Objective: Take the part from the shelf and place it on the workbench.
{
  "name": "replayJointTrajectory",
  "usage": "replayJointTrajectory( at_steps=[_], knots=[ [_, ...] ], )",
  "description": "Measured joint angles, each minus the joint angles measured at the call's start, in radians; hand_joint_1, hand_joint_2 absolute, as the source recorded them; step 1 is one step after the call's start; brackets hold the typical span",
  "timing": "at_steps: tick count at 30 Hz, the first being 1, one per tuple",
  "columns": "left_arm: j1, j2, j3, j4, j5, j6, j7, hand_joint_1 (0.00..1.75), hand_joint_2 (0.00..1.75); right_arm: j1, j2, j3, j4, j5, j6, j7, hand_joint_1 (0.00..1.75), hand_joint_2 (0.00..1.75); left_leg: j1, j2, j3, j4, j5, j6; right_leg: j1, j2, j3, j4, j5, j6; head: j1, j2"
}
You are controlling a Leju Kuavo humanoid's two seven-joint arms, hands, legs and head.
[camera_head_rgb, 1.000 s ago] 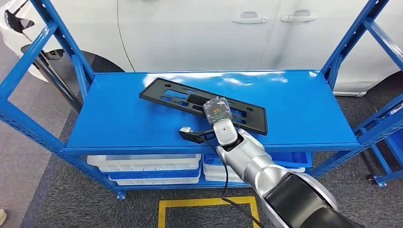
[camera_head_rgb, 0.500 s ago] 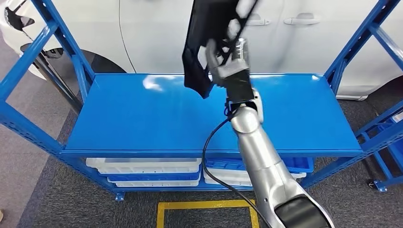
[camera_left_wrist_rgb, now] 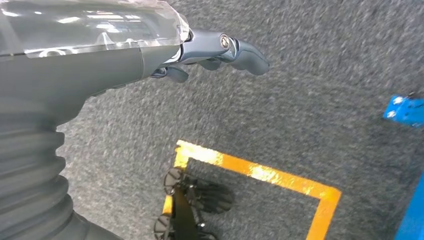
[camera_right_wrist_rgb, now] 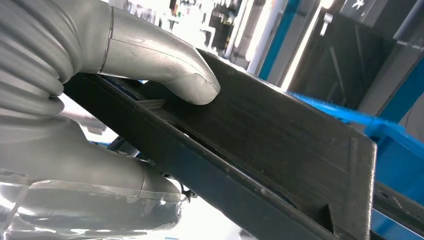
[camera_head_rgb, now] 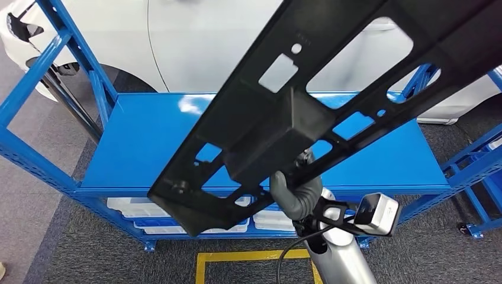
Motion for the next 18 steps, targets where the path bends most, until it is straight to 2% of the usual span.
replayJointTrajectory(
  at_steps=[2,3,6,7,8,9,11,12,13,16,17,18],
  knots=[
    [0.001,0.000,0.002,0.000,0.001,0.007,0.005,0.00,1.75,0.022,-0.007,0.028,-0.003,0.021,0.012,-0.017,1.75,1.75,0.002,0.001,-0.006,0.013,-0.018,-0.012,-0.003,-0.001,-0.002,-0.007,0.009,-0.014,0.000,0.000],
    [0.000,0.000,0.003,0.000,0.001,0.010,0.007,0.00,1.75,0.028,-0.009,0.039,-0.007,0.036,0.013,-0.022,1.75,1.75,0.003,0.001,-0.017,0.043,-0.046,-0.016,-0.005,-0.002,-0.004,-0.011,0.015,-0.021,0.000,0.000],
    [0.000,0.000,0.005,0.000,0.002,0.017,0.014,0.00,1.75,0.036,-0.011,0.063,-0.019,0.067,0.002,-0.030,1.75,1.75,0.005,0.002,-0.074,0.220,-0.159,-0.023,-0.003,-0.004,-0.017,-0.012,0.027,-0.031,0.000,0.000],
    [0.000,0.000,0.006,0.000,0.002,0.019,0.017,0.00,1.75,0.037,-0.012,0.067,-0.020,0.072,-0.003,-0.030,1.75,1.75,0.005,0.002,-0.082,0.259,-0.178,-0.024,-0.002,-0.005,-0.024,-0.011,0.032,-0.031,0.000,0.000],
    [0.000,0.000,0.007,0.000,0.002,0.020,0.020,0.00,1.75,0.037,-0.014,0.070,-0.020,0.068,-0.006,-0.030,1.75,1.75,0.005,0.002,-0.072,0.262,-0.177,-0.024,-0.001,-0.004,-0.032,-0.009,0.038,-0.030,0.000,0.000],
    [0.000,0.000,0.008,0.000,0.002,0.021,0.024,0.00,1.75,0.037,-0.015,0.072,-0.020,0.060,-0.005,-0.030,1.75,1.75,0.005,0.002,-0.044,0.229,-0.162,-0.024,-0.001,-0.004,-0.041,-0.007,0.044,-0.028,0.000,0.000],
    [-0.003,0.001,0.010,0.000,0.002,0.025,0.033,0.00,1.75,0.037,-0.019,0.073,-0.023,0.034,0.005,-0.031,1.75,1.75,0.004,0.001,0.046,0.095,-0.122,-0.018,0.000,-0.003,-0.056,0.000,0.055,-0.021,0.000,0.000],
    [-0.005,0.001,0.011,0.000,0.002,0.026,0.037,0.00,1.75,0.038,-0.021,0.072,-0.027,0.023,0.014,-0.031,1.75,1.75,0.002,0.000,0.080,0.039,-0.108,-0.012,0.001,-0.002,-0.061,0.003,0.061,-0.016,0.000,0.000],
    [-0.006,0.001,0.011,0.000,0.002,0.026,0.041,0.00,1.75,0.038,-0.023,0.072,-0.033,0.013,0.025,-0.031,1.75,1.75,0.000,-0.001,0.100,0.004,-0.101,-0.006,0.002,-0.002,-0.064,0.005,0.066,-0.010,0.000,0.000],
    [-0.003,0.000,0.013,0.000,0.000,0.027,0.052,0.00,1.75,0.051,-0.025,0.063,-0.059,0.004,0.069,-0.032,1.75,1.75,-0.004,-0.001,0.098,-0.008,-0.081,0.013,0.002,-0.001,-0.067,0.000,0.085,0.009,0.000,0.000],
    [-0.002,-0.001,0.015,0.000,-0.001,0.027,0.055,0.00,1.75,0.060,-0.025,0.056,-0.069,0.005,0.083,-0.033,1.75,1.75,-0.003,0.002,0.093,-0.010,-0.071,0.019,0.001,0.001,-0.071,0.006,0.077,0.015,0.000,0.000],
    [-0.002,-0.001,0.016,0.000,-0.002,0.027,0.057,0.00,1.75,0.068,-0.025,0.046,-0.081,0.007,0.095,-0.033,1.75,1.75,-0.001,0.004,0.085,-0.012,-0.060,0.026,0.000,0.002,-0.081,0.028,0.049,0.020,0.000,0.000]
  ],
)
